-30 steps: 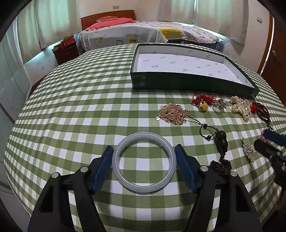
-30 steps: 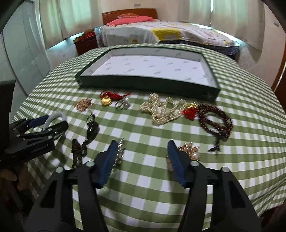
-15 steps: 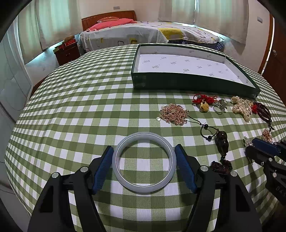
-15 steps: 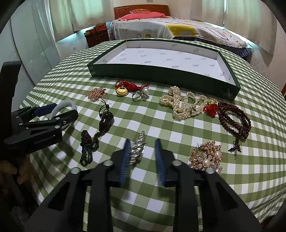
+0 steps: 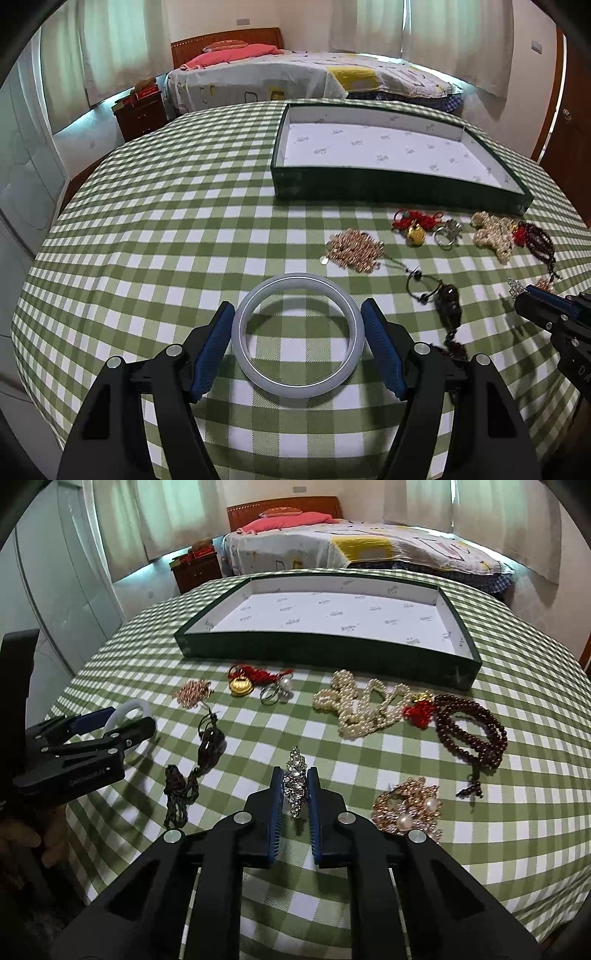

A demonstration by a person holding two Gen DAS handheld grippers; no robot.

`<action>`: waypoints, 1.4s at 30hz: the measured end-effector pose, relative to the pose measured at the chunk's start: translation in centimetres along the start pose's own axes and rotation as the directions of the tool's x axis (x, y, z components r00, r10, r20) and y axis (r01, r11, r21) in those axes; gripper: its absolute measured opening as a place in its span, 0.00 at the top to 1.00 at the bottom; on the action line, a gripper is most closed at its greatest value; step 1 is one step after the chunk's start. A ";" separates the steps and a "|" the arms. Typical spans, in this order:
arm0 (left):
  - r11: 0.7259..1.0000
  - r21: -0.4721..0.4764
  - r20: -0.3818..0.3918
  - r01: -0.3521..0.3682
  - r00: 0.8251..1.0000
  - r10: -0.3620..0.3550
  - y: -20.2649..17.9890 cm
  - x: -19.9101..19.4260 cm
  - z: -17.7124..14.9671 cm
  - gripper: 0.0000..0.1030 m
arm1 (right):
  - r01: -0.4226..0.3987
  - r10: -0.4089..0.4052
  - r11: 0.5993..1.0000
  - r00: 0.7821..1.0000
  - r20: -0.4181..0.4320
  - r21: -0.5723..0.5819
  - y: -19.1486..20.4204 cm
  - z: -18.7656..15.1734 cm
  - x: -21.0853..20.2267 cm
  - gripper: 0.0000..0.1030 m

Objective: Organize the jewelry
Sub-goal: 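Carry the bangle into the tray with the left tool while the right tool carries the silver hairpin there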

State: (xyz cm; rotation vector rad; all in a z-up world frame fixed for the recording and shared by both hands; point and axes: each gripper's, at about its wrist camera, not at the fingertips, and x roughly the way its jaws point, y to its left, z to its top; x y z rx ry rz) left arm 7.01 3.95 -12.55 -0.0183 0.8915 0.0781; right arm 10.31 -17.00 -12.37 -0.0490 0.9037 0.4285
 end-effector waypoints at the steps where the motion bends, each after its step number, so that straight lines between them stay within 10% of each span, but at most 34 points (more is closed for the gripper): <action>1: 1.000 0.001 0.005 0.003 1.000 -0.003 -0.1 -0.2 0.2 0.34 | 0.000 0.000 1.000 1.000 0.007 0.005 -0.2 0.2 -0.2 0.87; 23: 0.996 0.053 0.156 0.071 0.985 -0.079 -4.9 2.0 12.5 0.34 | 0.094 -0.106 0.991 0.984 0.146 0.091 -8.1 11.2 1.7 0.87; 42: 0.996 0.051 -0.054 0.073 0.996 -0.070 -6.2 11.8 12.6 0.34 | 0.168 -0.168 0.982 0.986 0.003 0.084 -10.8 10.8 8.3 0.81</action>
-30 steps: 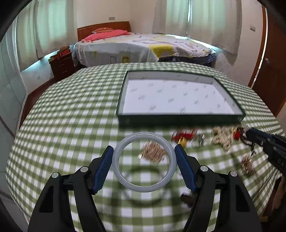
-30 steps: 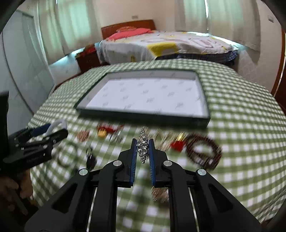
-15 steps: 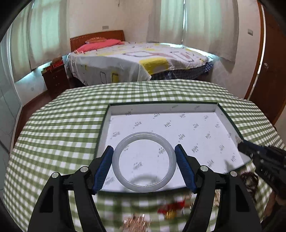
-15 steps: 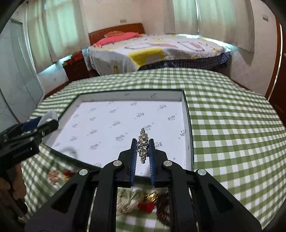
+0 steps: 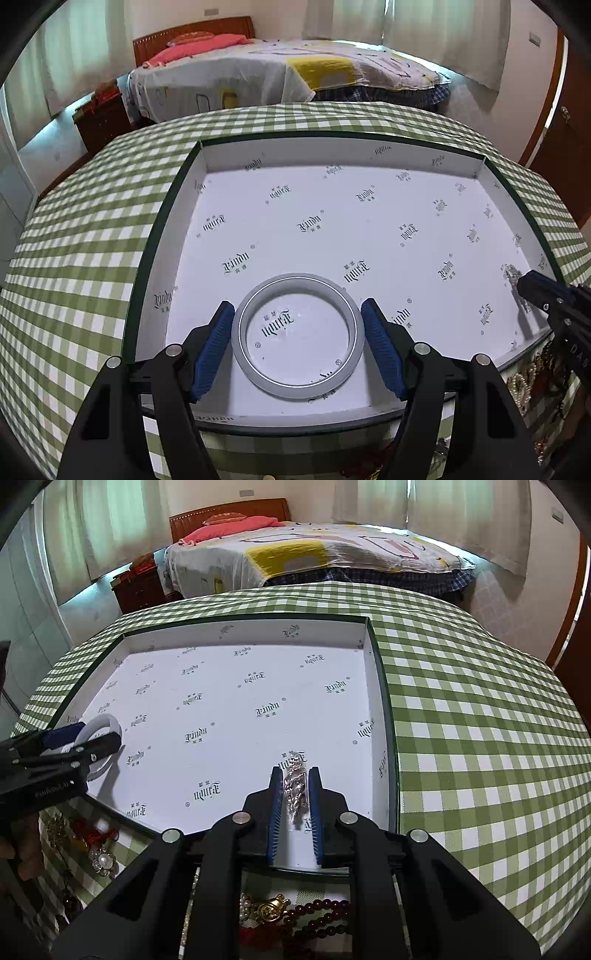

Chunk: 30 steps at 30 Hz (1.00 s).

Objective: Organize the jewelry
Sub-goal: 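Carry the bangle into the tray with the left tool while the right tool carries the silver hairpin there, then open both tools to release the bangle and hairpin, then withdraw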

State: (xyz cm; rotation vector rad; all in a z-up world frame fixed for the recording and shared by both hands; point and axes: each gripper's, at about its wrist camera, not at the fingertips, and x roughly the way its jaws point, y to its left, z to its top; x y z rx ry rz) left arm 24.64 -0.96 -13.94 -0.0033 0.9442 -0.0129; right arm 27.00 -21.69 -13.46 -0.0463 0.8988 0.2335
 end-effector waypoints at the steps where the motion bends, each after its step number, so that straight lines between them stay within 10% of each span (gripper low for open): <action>1: 1.000 0.004 0.003 -0.004 1.000 0.004 -0.1 0.0 -0.1 0.34 | 0.001 -0.001 1.000 1.000 0.002 -0.002 0.0 0.0 -0.1 0.81; 8: 1.000 -0.001 0.006 0.002 1.000 -0.002 -0.2 0.1 0.2 0.31 | -0.012 0.012 1.000 1.000 0.015 0.001 0.1 0.1 -0.8 0.59; 30: 0.989 -0.144 0.189 0.017 0.982 0.011 1.2 -11.3 -7.4 0.26 | -0.051 0.050 0.999 0.996 0.071 0.005 1.9 -9.1 -10.9 0.56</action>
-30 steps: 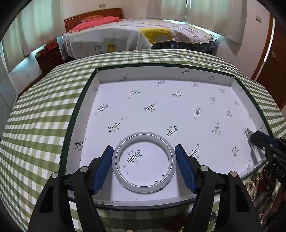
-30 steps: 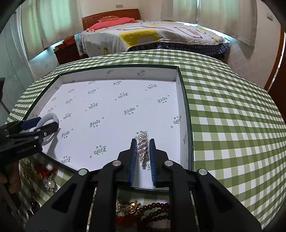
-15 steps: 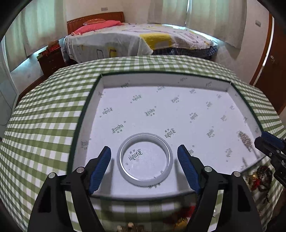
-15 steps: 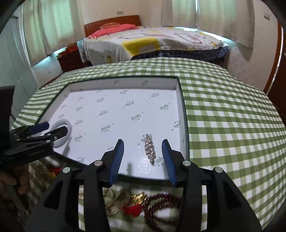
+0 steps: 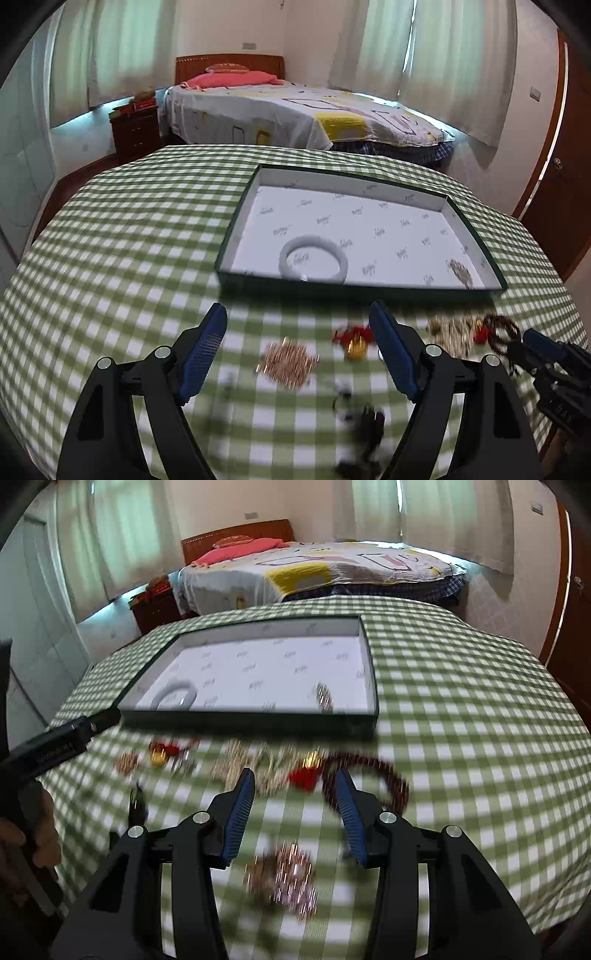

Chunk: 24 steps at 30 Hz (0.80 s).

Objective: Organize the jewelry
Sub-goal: 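Open both tools to release the bangle and hairpin, then withdraw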

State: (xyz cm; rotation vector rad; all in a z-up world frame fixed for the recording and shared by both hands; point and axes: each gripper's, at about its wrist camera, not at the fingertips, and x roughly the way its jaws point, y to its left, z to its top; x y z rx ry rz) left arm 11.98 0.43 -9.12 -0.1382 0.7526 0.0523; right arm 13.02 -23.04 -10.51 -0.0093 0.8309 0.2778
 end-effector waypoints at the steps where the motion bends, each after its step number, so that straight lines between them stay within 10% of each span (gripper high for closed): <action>1: 1.000 0.003 0.002 -0.004 1.000 0.004 0.0 -0.5 -0.5 0.26 | -0.001 0.001 1.000 1.000 -0.003 -0.005 0.1 -0.6 -0.1 0.56; 24: 0.999 -0.001 -0.046 -0.036 0.998 0.036 0.6 -2.7 -6.3 0.25 | -0.003 0.002 0.999 1.000 -0.020 -0.053 1.4 -4.9 0.4 0.50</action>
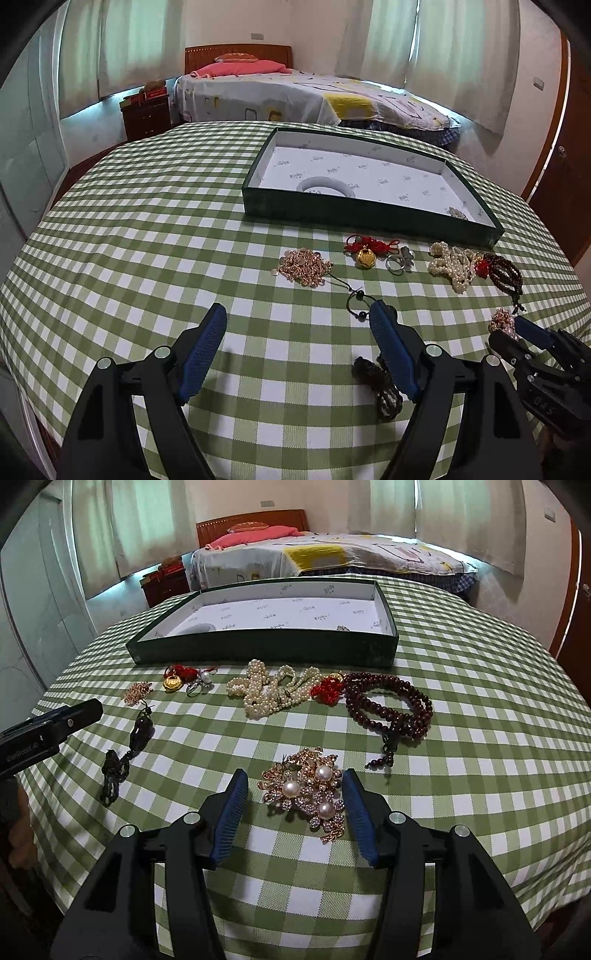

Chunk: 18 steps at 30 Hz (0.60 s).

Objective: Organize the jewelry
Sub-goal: 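Open both tools to release the bangle and hairpin, then withdraw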

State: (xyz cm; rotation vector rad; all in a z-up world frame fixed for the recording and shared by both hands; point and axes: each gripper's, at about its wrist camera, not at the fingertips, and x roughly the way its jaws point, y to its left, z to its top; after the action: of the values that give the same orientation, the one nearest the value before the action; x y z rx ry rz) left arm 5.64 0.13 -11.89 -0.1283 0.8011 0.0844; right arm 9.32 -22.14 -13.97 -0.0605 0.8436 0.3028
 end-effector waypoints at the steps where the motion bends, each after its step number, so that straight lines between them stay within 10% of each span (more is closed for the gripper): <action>1: 1.000 0.000 -0.002 0.001 1.000 -0.001 0.0 0.0 -0.1 0.25 | 0.005 -0.005 1.000 1.000 0.001 -0.004 0.0 0.0 0.0 0.50; 18: 0.996 0.074 -0.026 0.057 0.998 -0.056 -2.2 0.7 -0.3 0.25 | 0.016 -0.017 1.000 1.000 0.025 0.021 -0.7 0.1 -0.6 0.62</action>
State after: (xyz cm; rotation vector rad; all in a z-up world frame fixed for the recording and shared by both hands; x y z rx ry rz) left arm 6.15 -2.10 -12.45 -0.0810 0.8225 -0.0006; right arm 9.18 -22.91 -13.51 -0.0444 0.8206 0.2790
